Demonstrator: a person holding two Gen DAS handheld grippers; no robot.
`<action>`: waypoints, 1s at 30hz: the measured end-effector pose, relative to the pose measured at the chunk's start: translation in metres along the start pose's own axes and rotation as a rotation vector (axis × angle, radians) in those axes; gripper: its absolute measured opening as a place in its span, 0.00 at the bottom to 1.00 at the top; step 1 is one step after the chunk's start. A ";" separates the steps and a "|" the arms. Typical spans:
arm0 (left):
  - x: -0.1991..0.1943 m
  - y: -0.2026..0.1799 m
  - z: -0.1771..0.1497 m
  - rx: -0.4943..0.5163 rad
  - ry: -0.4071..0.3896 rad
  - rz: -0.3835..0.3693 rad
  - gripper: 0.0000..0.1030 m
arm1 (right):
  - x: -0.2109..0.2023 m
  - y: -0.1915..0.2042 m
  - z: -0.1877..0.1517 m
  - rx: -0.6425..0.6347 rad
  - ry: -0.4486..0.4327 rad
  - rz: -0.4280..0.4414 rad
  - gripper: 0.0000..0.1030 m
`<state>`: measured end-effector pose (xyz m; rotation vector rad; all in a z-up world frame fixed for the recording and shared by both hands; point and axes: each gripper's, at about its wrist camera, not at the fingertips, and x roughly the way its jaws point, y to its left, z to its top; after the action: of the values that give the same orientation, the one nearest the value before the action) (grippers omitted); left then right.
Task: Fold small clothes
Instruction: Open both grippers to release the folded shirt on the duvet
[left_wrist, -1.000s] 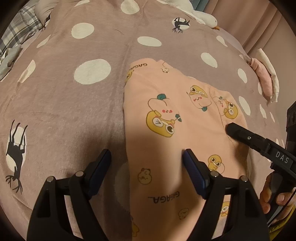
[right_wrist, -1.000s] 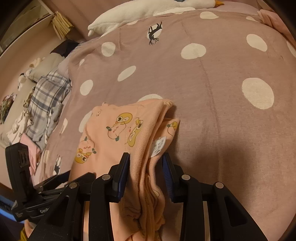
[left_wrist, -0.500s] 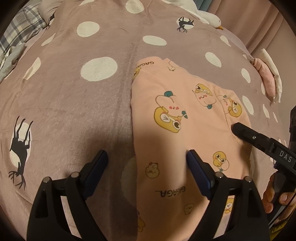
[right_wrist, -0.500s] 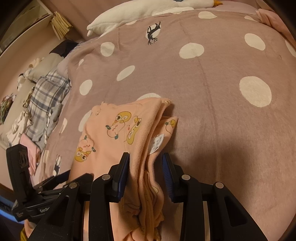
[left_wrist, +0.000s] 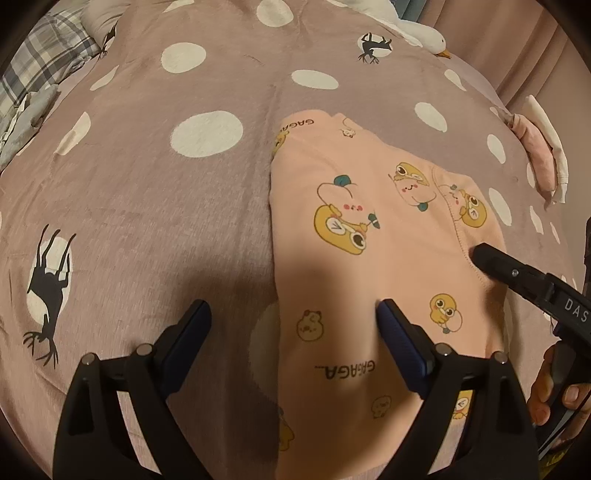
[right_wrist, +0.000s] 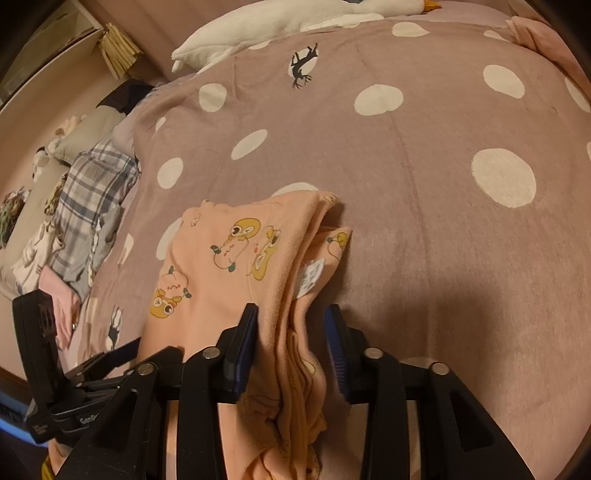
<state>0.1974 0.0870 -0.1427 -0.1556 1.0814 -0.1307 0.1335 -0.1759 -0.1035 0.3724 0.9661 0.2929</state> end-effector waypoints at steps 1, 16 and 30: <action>0.000 0.000 0.000 -0.001 0.001 0.002 0.91 | 0.000 -0.001 0.000 0.004 0.000 -0.008 0.44; -0.001 0.003 -0.005 -0.021 0.017 0.035 1.00 | -0.006 0.000 -0.005 0.002 0.000 -0.028 0.50; -0.005 0.003 -0.007 -0.054 0.027 0.079 1.00 | -0.016 0.008 -0.018 -0.030 -0.010 -0.016 0.63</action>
<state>0.1887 0.0906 -0.1420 -0.1603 1.1168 -0.0330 0.1091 -0.1722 -0.0969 0.3384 0.9532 0.2899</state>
